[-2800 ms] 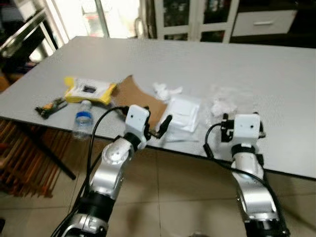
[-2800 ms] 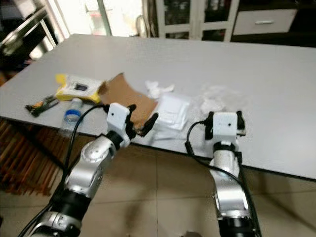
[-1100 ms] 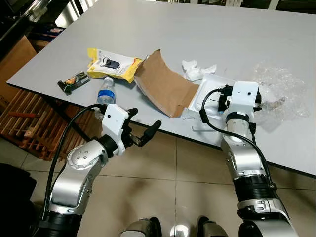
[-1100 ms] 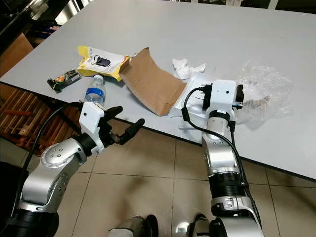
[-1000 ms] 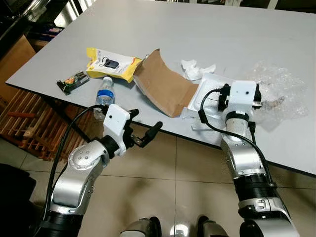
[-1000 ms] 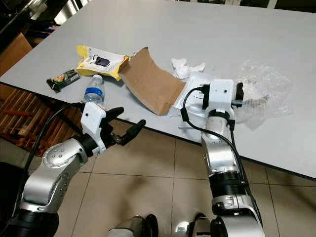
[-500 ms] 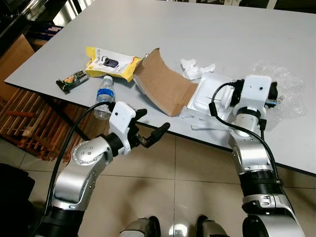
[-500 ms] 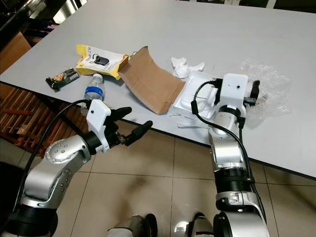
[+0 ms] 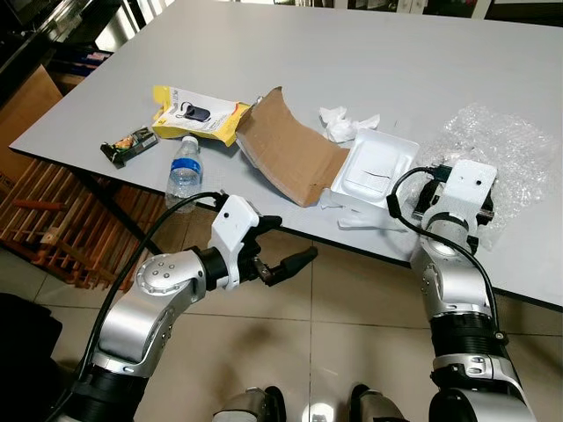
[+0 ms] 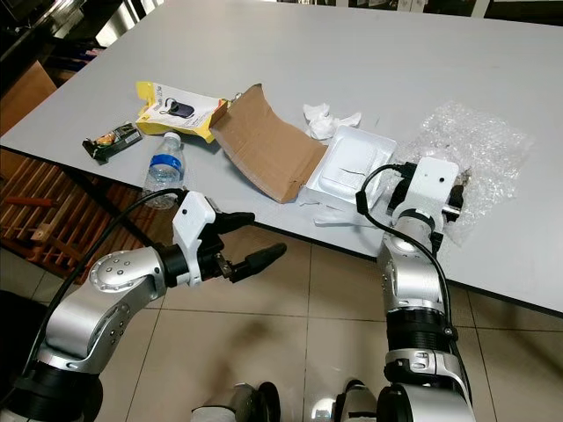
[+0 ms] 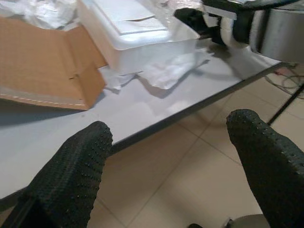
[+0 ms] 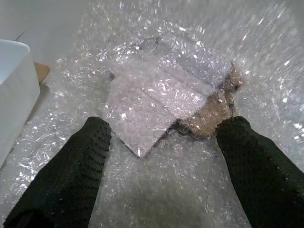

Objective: Picking trash to rubbish bin

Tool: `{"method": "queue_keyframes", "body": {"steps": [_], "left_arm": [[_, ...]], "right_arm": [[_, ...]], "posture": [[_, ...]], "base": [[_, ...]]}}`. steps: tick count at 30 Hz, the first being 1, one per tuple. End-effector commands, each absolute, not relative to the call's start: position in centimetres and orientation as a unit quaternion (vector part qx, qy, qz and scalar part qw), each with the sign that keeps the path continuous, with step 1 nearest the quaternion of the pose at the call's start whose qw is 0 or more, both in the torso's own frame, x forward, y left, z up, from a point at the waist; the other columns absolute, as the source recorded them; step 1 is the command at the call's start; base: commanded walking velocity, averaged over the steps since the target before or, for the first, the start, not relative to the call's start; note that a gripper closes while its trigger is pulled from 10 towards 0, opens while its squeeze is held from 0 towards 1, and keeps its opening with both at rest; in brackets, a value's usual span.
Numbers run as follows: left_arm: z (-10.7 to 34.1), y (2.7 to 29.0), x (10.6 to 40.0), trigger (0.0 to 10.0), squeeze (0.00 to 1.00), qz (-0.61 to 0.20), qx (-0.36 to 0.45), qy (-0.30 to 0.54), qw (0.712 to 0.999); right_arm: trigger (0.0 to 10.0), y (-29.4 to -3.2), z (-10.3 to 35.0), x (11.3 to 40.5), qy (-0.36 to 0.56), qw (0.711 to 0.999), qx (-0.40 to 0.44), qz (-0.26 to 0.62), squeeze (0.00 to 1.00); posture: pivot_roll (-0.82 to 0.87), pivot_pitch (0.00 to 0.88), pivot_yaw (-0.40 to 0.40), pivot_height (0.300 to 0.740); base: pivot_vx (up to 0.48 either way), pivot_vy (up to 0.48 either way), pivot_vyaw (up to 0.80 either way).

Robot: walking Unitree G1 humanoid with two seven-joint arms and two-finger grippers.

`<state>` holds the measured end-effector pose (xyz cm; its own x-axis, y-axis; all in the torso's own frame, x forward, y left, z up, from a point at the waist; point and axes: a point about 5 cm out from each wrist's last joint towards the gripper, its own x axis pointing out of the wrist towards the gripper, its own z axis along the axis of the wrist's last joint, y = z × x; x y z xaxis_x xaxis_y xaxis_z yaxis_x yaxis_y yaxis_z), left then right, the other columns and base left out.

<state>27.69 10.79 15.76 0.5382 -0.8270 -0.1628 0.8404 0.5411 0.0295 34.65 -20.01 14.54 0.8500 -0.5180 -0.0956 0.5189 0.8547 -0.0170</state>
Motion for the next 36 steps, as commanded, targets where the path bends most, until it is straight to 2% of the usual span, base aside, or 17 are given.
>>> {"method": "queue_keyframes", "body": {"steps": [1, 5, 6, 7, 8, 9, 18, 26, 36], "left_arm": [[15.9, 10.8, 27.5, 10.0, 0.0, -0.491, 0.06, 0.068, 0.866], [15.9, 10.9, 27.5, 10.0, 0.0, -0.49, 0.06, 0.069, 0.867], [15.9, 10.9, 27.4, 10.0, 0.0, -0.491, 0.06, 0.07, 0.866], [15.8, 10.9, 27.3, 10.0, 0.0, -0.491, 0.06, 0.071, 0.866], [15.8, 10.8, 27.3, 10.0, 0.0, -0.492, 0.06, 0.072, 0.866], [15.8, 10.8, 27.3, 10.0, 0.0, -0.492, 0.06, 0.072, 0.865], [15.8, 10.8, 27.1, 10.0, 0.0, -0.497, 0.061, 0.074, 0.862], [16.0, 10.7, 26.7, 10.0, 0.0, -0.524, 0.062, 0.081, 0.845], [16.7, 10.6, 26.7, 10.0, 0.0, -0.529, 0.046, 0.077, 0.844]], "right_arm": [[10.0, -20.1, 11.9, 34.0, 0.116, 0.954, 0.044, -0.271, 0.0], [10.0, -20.2, 10.8, 33.6, 0.135, 0.952, 0.059, -0.269, 0.0], [4.6, -20.1, 10.5, 33.4, 0.14, 0.951, 0.066, -0.269, 0.0], [2.4, -20.1, 10.1, 33.3, 0.146, 0.949, 0.074, -0.269, 0.0], [2.4, -20.1, 9.9, 33.2, 0.149, 0.948, 0.08, -0.27, 0.0], [0.0, -20.1, 9.8, 33.1, 0.152, 0.947, 0.084, -0.27, 0.0], [0.0, -20.4, 9.3, 33.0, 0.161, 0.943, 0.101, -0.275, 0.0], [0.0, -20.5, 9.2, 33.1, 0.163, 0.941, 0.108, -0.277, 0.0], [0.0, -20.4, 8.9, 33.0, 0.164, 0.94, 0.114, -0.276, 0.0]], "posture": [[0.06, 0.183, 0.135, 0.74], [0.06, 0.186, 0.137, 0.74], [0.06, 0.186, 0.137, 0.74], [0.06, 0.186, 0.137, 0.74], [0.06, 0.186, 0.137, 0.74], [0.07, 0.186, 0.138, 0.74], [0.07, 0.183, 0.138, 0.74], [0.07, 0.171, 0.141, 0.74], [0.08, 0.169, 0.146, 0.74]], "base": [[0.0, 0.0, 0.0], [0.0, 0.0, 0.0], [0.0, 0.0, 0.0], [0.0, 0.0, 0.0], [0.0, 0.0, 0.0], [0.0, 0.0, 0.0], [0.0, 0.0, 0.0], [0.0, 0.0, 0.0], [0.0, 0.0, 0.0]]}}
